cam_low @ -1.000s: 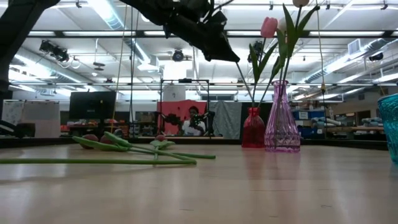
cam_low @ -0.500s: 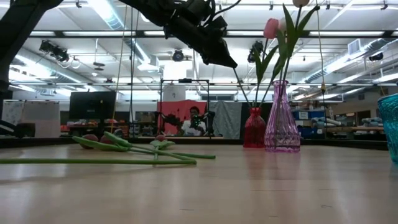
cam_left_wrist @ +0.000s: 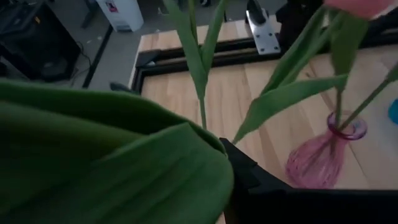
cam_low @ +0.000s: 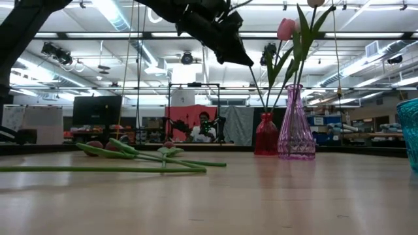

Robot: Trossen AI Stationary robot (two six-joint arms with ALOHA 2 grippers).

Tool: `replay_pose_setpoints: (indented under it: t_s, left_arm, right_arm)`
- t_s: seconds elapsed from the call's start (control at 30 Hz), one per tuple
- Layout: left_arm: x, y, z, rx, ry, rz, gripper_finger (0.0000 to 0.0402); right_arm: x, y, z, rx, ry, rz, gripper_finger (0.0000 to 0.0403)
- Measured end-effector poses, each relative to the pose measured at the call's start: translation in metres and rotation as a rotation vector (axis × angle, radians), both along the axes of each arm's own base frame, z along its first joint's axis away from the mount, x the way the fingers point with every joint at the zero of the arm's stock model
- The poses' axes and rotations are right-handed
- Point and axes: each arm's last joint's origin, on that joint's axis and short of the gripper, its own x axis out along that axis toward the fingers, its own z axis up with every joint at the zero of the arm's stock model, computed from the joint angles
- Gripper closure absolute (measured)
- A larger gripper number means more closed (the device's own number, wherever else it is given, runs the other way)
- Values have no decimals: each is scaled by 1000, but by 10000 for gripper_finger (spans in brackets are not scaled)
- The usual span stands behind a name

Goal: Sort flowers into vase by color
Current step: Put the pink tulip into the red vase

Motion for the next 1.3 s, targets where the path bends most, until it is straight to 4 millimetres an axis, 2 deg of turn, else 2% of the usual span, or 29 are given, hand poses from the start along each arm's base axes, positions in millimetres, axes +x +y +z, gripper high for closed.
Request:
replay_pose_setpoints:
  t_s: [0.17, 0.27, 0.4, 0.57, 0.67, 0.87, 0.97, 1.07, 1.2, 1.3]
  left_arm:
    - [23, 5, -17, -26, 70, -2, 396]
    - [34, 10, -20, -37, 104, -1, 396]
    - [43, 15, -16, -20, 108, -6, 396]
    - [49, 16, -26, -9, 139, -29, 391]
    - [50, 15, -26, 3, 132, -45, 358]
    - [49, 13, -27, 3, 163, -55, 233]
    - [44, 11, -33, 2, 236, -70, 187]
    - [38, 10, -36, 15, 317, -75, 168]
    - [31, 9, -30, 88, 393, -87, 164]
    - [26, 4, -31, 175, 489, -158, 164]
  right_arm:
    - [0, -1, 3, -26, -9, -5, 208]
    - [0, -1, 3, -25, -9, -6, 208]
    - [0, -1, 3, -27, -8, -4, 208]
    - [0, -1, 2, -31, -3, -6, 208]
    - [0, -1, 2, -32, 1, -6, 208]
    - [0, -1, 1, -28, 2, -6, 208]
    - [0, -1, 1, -23, 1, -8, 208]
    - [0, -1, 1, -21, 2, -13, 208]
    - [1, -2, 1, -21, 2, -21, 208]
    - [2, -3, 1, -14, 0, -27, 208]
